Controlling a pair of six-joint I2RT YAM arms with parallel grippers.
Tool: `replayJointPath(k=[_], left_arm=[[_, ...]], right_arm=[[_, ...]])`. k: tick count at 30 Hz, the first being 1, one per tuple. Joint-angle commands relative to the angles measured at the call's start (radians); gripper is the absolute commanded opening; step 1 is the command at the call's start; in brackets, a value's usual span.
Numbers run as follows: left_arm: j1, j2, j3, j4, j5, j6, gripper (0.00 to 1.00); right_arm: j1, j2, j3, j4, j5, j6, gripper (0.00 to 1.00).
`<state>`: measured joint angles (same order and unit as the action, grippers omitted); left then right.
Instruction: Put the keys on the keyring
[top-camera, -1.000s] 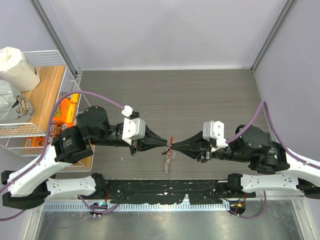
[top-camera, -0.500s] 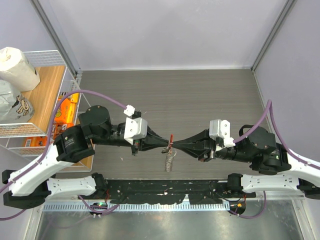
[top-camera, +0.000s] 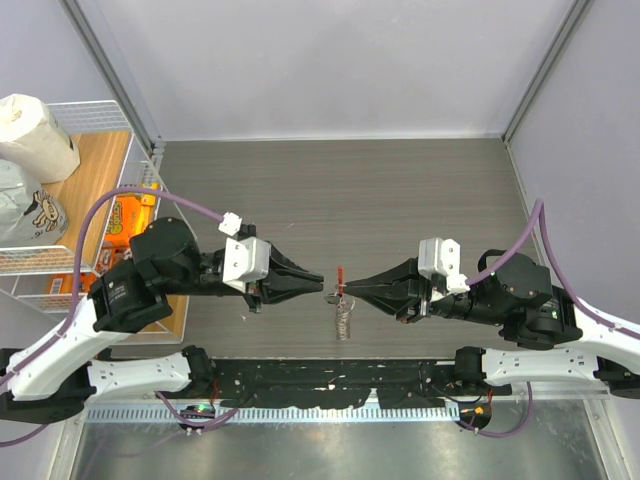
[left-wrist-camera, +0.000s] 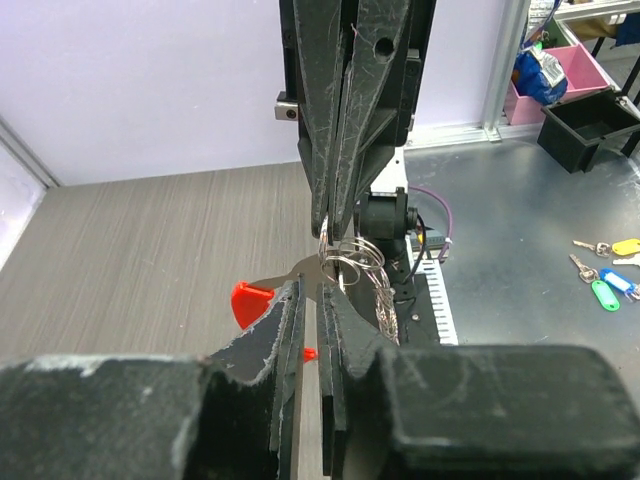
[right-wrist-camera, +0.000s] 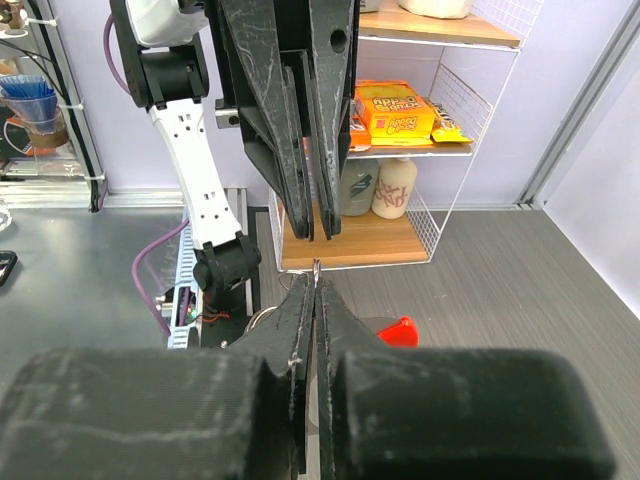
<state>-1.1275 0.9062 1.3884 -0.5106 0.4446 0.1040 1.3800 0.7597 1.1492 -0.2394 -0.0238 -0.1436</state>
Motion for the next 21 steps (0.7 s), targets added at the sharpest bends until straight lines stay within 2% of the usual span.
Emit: replayJointPath(k=[1,21], left_arm=[[0.000,0.000,0.008,0.057,0.000,-0.015,0.16],[0.001,0.042,0.006,0.086,0.081,-0.049,0.12]], right_arm=[[0.005,0.003,0.029,0.064,-0.002,-0.001,0.06],[0.005,0.015,0.038,0.091,-0.008,-0.014,0.06]])
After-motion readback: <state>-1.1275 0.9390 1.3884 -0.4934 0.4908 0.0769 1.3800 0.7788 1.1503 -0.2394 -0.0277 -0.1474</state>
